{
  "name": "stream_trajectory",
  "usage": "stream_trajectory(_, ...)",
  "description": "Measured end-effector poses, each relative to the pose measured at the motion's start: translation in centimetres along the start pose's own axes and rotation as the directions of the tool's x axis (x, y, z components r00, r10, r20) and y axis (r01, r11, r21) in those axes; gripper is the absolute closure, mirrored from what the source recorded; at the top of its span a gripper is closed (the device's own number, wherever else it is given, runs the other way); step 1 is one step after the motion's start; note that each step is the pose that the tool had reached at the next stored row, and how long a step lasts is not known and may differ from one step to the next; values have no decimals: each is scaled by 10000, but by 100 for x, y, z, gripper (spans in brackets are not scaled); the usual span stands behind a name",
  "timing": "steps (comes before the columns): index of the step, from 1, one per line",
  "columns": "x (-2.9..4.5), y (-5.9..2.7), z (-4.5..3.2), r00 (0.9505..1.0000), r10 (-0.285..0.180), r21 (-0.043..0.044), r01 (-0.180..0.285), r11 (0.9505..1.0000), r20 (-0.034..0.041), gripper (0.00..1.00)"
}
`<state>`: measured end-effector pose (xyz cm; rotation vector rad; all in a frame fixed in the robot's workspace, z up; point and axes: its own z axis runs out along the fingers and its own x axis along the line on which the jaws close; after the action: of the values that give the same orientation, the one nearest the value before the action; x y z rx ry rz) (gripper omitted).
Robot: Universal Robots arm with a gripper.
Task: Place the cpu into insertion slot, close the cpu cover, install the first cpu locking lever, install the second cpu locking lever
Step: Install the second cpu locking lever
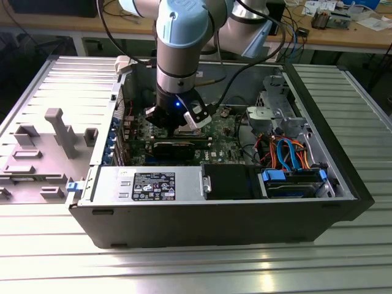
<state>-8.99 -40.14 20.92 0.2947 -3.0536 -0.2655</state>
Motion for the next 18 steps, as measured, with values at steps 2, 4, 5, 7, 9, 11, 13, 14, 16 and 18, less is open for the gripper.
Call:
stream_trajectory(2, -2, 7, 2, 10000, 0, -1, 0, 10000, 2, 89)
stream_trajectory(4, -3, 16, 3, 10000, -1, -1, 1, 10000, 0, 89)
stream_trajectory(5, -3, 17, 3, 10000, 0, -2, 0, 10000, 0, 89)
stream_trajectory(7, -3, 19, 4, 10000, 0, -5, 0, 10000, 1, 89)
stream_trajectory(9, -3, 21, 10, 10000, -2, -54, 2, 10000, 11, 89)
stream_trajectory(11, -4, 21, 17, 10000, -7, -100, 7, 9999, 20, 89)
stream_trajectory(13, -4, 20, 25, 10000, -10, -140, 11, 9999, 26, 89)
stream_trajectory(14, -4, 19, 28, 10000, -11, -151, 12, 9999, 28, 89)
stream_trajectory(16, -5, 16, 44, 10000, -12, -157, 12, 9999, 29, 89)
stream_trajectory(18, -6, 14, 56, 10000, -14, -175, 14, 9998, 32, 89)
